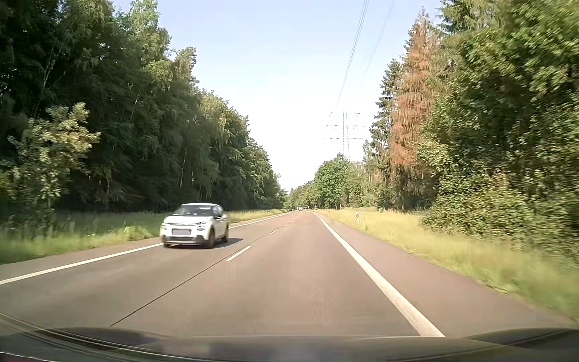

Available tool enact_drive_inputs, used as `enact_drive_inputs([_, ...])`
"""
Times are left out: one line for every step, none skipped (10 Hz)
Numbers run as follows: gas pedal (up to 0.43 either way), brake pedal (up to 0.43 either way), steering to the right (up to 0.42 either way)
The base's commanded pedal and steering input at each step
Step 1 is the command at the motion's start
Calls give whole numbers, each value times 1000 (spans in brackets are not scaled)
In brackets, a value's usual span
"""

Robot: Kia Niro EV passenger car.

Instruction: Follow the waypoints while adhering to traffic rules and regulations

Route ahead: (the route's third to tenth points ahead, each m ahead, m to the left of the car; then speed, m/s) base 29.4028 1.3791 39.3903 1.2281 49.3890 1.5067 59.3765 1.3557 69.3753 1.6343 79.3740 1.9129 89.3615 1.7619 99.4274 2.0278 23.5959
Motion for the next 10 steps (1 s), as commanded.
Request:
enact_drive_inputs([197,30,0])
enact_drive_inputs([197,30,0])
enact_drive_inputs([197,30,0])
enact_drive_inputs([197,30,0])
enact_drive_inputs([197,30,0])
enact_drive_inputs([197,30,0])
enact_drive_inputs([197,30,0])
enact_drive_inputs([197,30,0])
enact_drive_inputs([197,30,0])
enact_drive_inputs([197,30,0])
